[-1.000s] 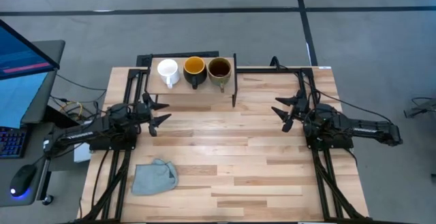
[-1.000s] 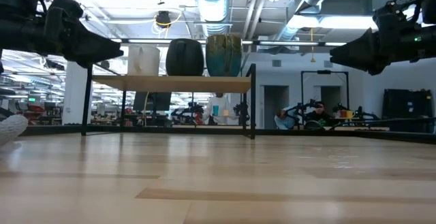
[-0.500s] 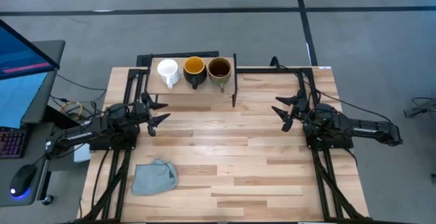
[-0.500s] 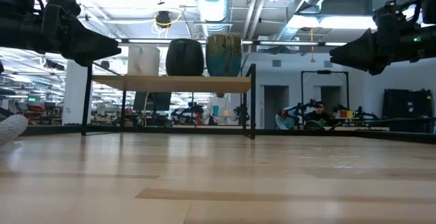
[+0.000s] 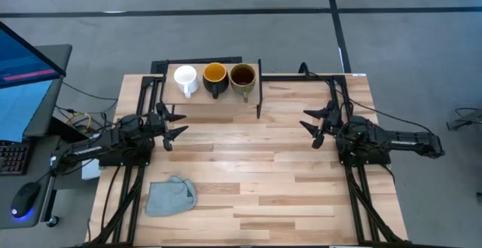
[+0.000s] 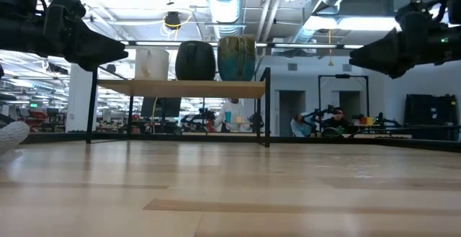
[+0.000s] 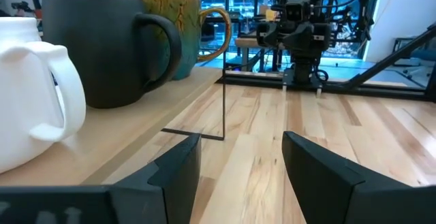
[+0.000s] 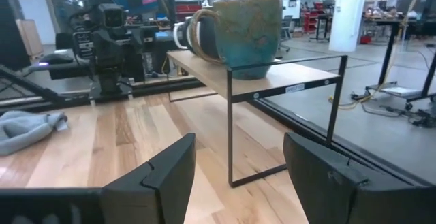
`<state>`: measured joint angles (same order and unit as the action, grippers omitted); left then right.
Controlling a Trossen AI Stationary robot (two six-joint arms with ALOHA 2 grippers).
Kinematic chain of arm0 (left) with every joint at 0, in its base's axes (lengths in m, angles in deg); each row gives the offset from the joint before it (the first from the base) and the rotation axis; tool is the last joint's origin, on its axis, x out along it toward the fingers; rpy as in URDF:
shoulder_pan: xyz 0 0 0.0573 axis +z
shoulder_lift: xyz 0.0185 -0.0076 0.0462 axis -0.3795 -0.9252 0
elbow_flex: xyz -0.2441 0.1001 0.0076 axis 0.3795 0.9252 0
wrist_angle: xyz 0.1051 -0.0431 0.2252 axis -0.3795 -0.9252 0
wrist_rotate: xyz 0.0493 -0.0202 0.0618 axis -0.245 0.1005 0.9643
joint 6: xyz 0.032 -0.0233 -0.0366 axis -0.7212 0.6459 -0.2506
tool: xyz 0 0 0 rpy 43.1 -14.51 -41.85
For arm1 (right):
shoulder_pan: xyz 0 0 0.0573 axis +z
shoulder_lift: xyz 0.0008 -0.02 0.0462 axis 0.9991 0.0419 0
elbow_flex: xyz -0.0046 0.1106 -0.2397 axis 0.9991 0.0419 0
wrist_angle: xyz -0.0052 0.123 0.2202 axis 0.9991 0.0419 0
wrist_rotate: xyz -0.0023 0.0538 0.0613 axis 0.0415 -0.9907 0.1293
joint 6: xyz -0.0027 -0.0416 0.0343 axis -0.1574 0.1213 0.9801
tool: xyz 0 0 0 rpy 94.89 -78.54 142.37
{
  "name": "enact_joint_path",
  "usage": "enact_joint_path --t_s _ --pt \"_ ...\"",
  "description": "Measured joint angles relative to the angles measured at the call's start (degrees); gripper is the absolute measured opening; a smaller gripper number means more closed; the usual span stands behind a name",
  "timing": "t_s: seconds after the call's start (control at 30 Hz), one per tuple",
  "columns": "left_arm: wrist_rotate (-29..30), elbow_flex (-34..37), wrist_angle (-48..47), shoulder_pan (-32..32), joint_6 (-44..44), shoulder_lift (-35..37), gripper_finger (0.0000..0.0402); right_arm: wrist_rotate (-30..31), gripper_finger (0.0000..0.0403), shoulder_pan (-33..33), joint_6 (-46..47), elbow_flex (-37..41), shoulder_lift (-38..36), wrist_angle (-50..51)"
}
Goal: Stack small to large cups/mugs on shelf
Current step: Return to Home Position
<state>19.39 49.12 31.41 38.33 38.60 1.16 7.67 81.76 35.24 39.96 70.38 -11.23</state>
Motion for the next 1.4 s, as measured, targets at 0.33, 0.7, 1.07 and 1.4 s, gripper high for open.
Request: enact_joint_path --t_s 0.33,0.7,1.07,1.4 --pt "0.0 0.0 -0.1 0.0 1.3 0.0 0.0199 0.0 0.0244 0.4 -4.1 0.0 0.0 0.0" --pt "0.0 0.0 -0.1 0.0 1.7 0.0 0.0199 0.0 0.0244 0.4 -4.5 0.0 0.1 0.0" --pt "0.0 0.0 -0.1 0.0 2.0 0.0 0.0199 0.0 0.0244 0.4 -4.5 0.0 0.1 0.0" --pt "0.0 0.0 -0.1 0.0 2.0 0.0 0.0199 0.0 0.0244 0.4 -4.5 0.0 0.1 0.0"
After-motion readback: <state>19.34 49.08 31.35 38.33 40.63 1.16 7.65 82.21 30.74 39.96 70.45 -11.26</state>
